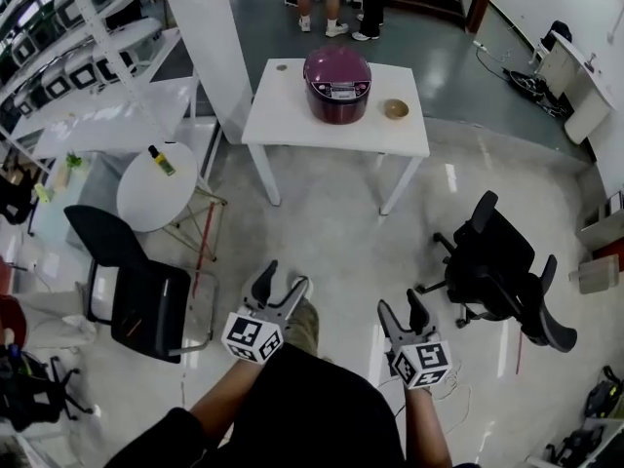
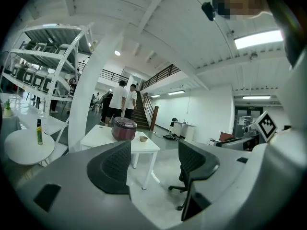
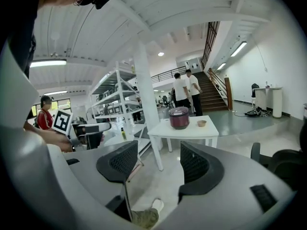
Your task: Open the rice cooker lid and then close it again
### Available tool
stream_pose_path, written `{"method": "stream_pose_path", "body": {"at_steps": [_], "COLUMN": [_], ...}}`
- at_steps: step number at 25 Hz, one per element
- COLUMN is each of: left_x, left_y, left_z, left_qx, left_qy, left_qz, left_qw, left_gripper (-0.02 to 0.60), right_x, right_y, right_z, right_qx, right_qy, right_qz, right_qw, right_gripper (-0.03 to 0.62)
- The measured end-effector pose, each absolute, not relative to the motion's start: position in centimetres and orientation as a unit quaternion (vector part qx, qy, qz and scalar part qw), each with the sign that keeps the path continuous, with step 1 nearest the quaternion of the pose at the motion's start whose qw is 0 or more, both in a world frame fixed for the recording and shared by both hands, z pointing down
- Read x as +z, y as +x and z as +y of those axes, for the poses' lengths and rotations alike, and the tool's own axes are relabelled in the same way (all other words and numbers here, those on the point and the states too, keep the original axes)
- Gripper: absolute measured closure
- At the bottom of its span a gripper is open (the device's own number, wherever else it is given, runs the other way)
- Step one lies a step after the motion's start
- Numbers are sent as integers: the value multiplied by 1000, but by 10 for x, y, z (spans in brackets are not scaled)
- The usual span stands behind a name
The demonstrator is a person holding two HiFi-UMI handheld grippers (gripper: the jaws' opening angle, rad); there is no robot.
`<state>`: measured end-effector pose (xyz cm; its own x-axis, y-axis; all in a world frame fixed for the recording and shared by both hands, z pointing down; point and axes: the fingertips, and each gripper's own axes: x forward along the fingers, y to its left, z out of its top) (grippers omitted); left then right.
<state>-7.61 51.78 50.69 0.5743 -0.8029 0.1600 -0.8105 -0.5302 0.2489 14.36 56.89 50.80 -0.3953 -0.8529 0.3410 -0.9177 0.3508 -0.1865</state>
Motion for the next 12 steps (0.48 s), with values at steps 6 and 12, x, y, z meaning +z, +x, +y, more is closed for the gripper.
{"method": "stream_pose_path", "body": {"at_steps": [6, 12], "left_x": [501, 483], "left_y": [-86, -90], "left_z": [435, 356], "left_qx": [5, -6], "left_qy": [872, 884], "left_qz": [-466, -443], "left_qw": [148, 151], "left_gripper": [294, 293], "right_x": [499, 492], "right_y": [127, 128], "right_z": [492, 406], "right_qx": [161, 156], "right_qy": [524, 537], "right_qz": [-828, -820], "right_qw": [118, 123], "right_gripper": [350, 350]}}
